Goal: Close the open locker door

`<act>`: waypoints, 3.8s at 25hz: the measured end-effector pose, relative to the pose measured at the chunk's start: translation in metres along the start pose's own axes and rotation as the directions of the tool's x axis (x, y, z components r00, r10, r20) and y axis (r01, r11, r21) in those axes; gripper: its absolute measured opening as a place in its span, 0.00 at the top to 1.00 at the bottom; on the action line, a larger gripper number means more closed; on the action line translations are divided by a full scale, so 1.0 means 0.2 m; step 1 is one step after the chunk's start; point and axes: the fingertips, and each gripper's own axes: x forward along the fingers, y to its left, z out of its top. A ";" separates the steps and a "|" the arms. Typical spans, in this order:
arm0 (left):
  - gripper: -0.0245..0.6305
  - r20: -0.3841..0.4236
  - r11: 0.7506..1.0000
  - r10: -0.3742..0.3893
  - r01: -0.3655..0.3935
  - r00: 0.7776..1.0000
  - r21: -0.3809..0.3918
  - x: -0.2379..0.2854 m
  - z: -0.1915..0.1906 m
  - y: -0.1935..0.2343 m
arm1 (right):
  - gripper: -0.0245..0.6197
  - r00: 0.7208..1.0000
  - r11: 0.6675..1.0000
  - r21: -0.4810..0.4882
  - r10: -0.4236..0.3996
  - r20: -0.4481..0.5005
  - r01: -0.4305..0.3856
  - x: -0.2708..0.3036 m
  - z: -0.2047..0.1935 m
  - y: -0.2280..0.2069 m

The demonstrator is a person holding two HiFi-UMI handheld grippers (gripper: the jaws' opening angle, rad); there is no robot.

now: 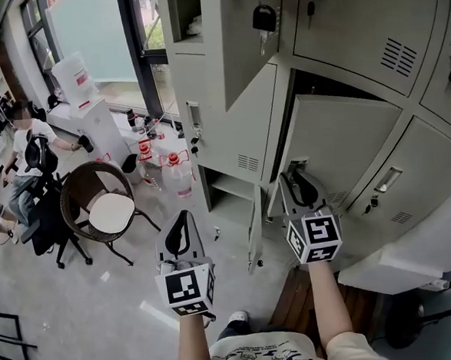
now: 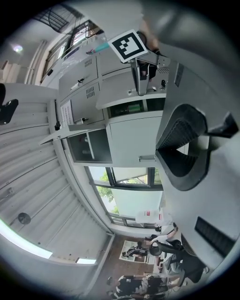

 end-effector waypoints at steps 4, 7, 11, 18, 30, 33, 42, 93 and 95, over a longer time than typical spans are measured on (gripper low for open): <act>0.96 0.000 0.999 -0.037 0.037 0.999 -0.005 0.07 -0.01 -0.01 | 0.82 0.999 1.000 0.000 -0.030 -0.010 0.030 0.08 -0.01 -0.02; 0.96 0.007 0.998 -0.065 0.065 0.998 -0.001 0.12 0.01 0.00 | 0.83 0.998 0.998 0.002 -0.055 -0.017 0.055 0.13 -0.02 -0.05; 0.96 0.016 0.996 -0.087 0.087 0.996 0.002 0.17 0.01 0.01 | 0.85 0.997 0.997 -0.005 -0.080 -0.023 0.080 0.20 -0.02 -0.09; 0.96 0.015 0.993 -0.114 0.114 0.993 -0.011 0.26 -0.01 0.01 | 0.87 0.994 0.994 -0.033 -0.102 -0.032 0.101 0.27 -0.04 -0.14; 0.96 0.023 0.993 -0.121 0.121 0.992 -0.004 0.32 0.00 0.01 | 0.90 0.989 0.990 -0.029 -0.140 -0.054 0.139 0.41 -0.06 -0.25; 0.96 0.026 0.993 -0.116 0.116 0.993 -0.004 0.32 0.01 0.02 | 0.91 0.988 0.989 -0.006 -0.146 -0.056 0.146 0.43 -0.06 -0.27; 0.96 0.033 0.995 -0.103 0.103 0.994 -0.007 0.31 0.03 0.06 | 0.91 0.985 0.987 0.016 -0.161 -0.068 0.163 0.46 -0.07 -0.30; 0.96 0.059 0.995 -0.096 0.097 0.994 -0.003 0.19 0.12 0.11 | 0.70 0.962 0.997 -0.049 -0.052 0.267 0.067 0.11 0.68 0.10; 0.96 0.064 0.995 -0.097 0.097 0.993 -0.001 0.17 0.13 0.11 | 0.70 0.948 0.997 -0.072 -0.016 0.317 0.041 0.05 0.79 0.16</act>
